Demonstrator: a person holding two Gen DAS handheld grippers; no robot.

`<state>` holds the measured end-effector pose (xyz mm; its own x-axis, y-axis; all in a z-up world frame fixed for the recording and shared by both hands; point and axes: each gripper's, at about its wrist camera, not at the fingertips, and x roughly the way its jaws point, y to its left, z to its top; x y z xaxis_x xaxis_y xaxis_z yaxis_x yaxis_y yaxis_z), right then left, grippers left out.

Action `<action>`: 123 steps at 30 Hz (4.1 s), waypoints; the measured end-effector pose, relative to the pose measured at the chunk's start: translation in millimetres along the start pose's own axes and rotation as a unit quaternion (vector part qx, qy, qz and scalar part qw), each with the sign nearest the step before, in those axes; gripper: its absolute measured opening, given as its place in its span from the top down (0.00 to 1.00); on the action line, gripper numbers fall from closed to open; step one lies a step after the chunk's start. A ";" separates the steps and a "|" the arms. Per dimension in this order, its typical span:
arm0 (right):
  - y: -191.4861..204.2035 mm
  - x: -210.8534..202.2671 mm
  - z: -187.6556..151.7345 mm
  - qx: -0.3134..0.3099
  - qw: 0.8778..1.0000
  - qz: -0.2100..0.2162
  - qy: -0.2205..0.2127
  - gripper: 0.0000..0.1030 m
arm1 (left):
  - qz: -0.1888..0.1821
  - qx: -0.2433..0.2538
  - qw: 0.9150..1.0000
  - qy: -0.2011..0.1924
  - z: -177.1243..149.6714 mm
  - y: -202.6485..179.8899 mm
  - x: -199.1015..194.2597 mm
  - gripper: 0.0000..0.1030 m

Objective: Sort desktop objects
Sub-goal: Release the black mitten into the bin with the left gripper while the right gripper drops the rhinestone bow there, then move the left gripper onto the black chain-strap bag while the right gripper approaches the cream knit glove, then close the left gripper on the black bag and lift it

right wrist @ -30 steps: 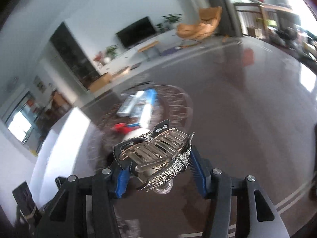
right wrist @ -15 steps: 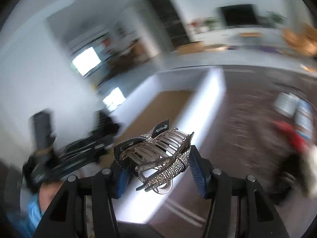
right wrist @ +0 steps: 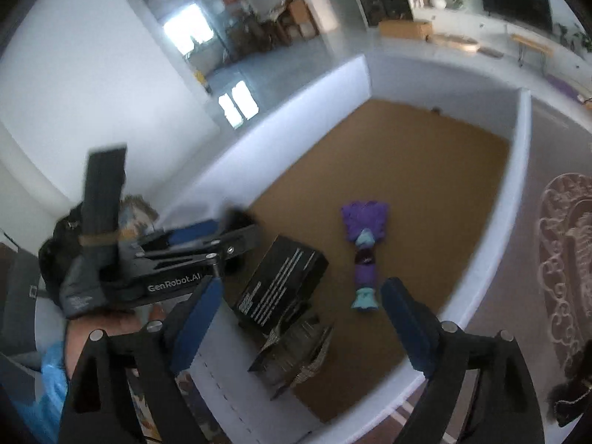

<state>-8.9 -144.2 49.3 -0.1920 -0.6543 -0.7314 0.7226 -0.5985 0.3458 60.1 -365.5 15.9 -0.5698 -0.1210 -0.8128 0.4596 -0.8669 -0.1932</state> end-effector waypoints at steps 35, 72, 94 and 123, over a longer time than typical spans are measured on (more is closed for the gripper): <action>-295.1 -152.3 -212.0 0.207 0.923 -0.323 -0.027 0.01 | -0.091 0.278 0.956 0.005 -115.9 -303.4 2.1 0.09; -346.7 -108.5 -139.3 0.125 0.940 -0.316 -0.022 0.00 | -0.081 0.277 0.957 0.017 -104.8 -394.7 112.6 0.00; -346.6 -109.2 -139.6 0.125 0.940 -0.315 -0.022 0.00 | -0.082 0.278 0.957 0.017 -104.4 -394.1 113.1 0.00; -347.2 -109.6 -139.3 0.126 0.941 -0.314 -0.023 0.00 | -0.106 0.328 0.938 0.037 -85.4 -410.9 122.3 0.22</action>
<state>-146.3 199.7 -72.5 -0.5608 -0.1503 -0.8142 0.2780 -0.9605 -0.0142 -140.2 17.2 -51.1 -0.5405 0.1007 -0.8353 -0.1906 -0.9816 0.0051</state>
